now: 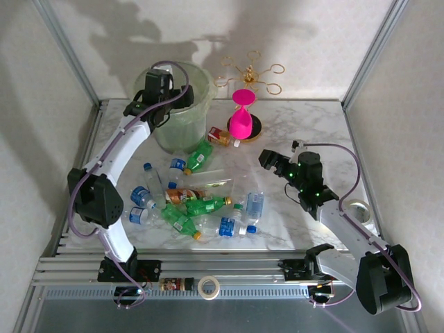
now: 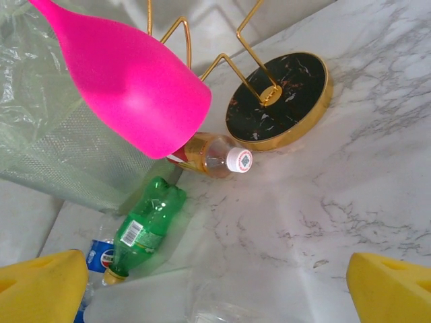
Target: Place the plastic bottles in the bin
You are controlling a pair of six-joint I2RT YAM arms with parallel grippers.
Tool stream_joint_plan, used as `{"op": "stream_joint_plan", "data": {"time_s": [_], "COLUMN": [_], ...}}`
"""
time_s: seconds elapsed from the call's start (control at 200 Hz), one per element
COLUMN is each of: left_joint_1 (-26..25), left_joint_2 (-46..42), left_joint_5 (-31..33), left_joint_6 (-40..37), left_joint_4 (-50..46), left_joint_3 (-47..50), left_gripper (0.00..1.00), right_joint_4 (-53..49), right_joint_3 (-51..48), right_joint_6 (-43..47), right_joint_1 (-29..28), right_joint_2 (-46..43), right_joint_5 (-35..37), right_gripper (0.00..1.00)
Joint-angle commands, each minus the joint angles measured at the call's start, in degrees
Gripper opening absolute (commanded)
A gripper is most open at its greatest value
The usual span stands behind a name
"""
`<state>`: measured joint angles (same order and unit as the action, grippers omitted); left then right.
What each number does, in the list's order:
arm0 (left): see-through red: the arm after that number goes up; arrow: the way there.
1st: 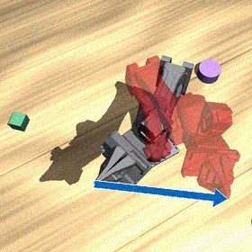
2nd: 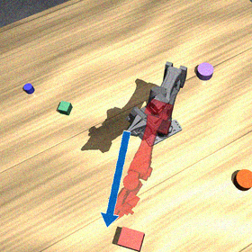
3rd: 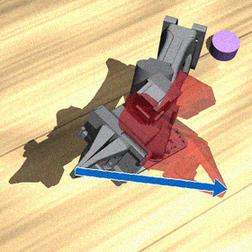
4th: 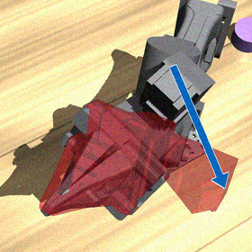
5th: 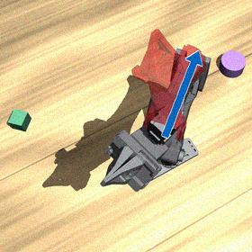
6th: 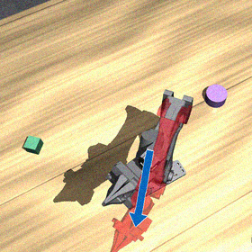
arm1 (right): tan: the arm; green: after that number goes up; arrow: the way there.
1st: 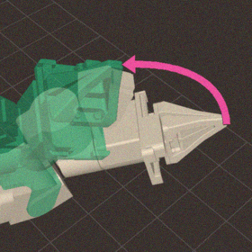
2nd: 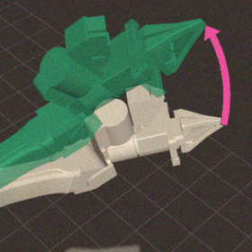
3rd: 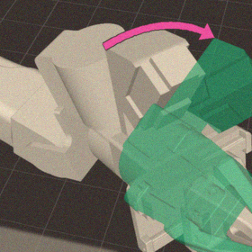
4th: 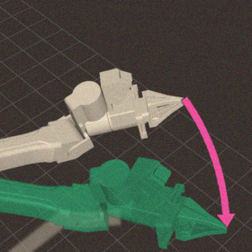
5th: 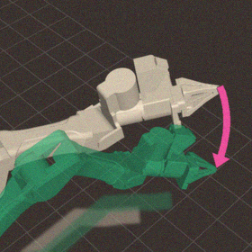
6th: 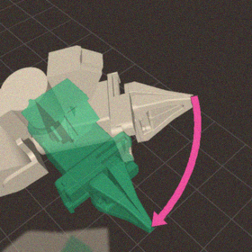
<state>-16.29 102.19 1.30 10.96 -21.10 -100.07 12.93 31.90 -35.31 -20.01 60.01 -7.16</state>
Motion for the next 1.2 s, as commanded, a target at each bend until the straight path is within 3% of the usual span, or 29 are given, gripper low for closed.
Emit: {"op": "stream_joint_plan", "data": {"time_s": [0.0,0.23,0.416,0.671,0.881,1.197], "left_joint_1": [-0.38,-4.48,-11.13,-17.13,-22.56,-28.09], "left_joint_2": [-4.69,-13.65,-26.08,-38.27,-37.11,-30.21], "left_joint_5": [-0.06,-1.27,-2.94,-9.58,-9.89,-4.31], "left_joint_6": [0.64,0.95,2.57,12.77,18.74,24.52], "left_joint_4": [1.2,6.18,20.86,43.61,53.64,58.02], "left_joint_3": [-1.67,4.72,22.68,50.18,60.75,67.48], "left_gripper": [0.98,1.0,1.0,1.0,1.0,1.0], "right_joint_4": [1.78,-1.6,-8.57,-18.88,-24.2,-26.82], "right_joint_3": [-0.6,1.45,3.74,5.02,3.3,-2.21], "right_joint_6": [1.07,0.95,-0.45,-2.73,-6.42,-12.87], "right_joint_1": [-1.16,-2.91,-4.94,-8.23,-10.81,-15.1], "right_joint_2": [-1.25,0.35,1.01,1.93,1.99,2.66], "right_joint_5": [3.55,4.08,6.49,5.78,4.61,0.73], "right_gripper": [0.99,0.99,0.99,0.99,0.98,0.94]}}
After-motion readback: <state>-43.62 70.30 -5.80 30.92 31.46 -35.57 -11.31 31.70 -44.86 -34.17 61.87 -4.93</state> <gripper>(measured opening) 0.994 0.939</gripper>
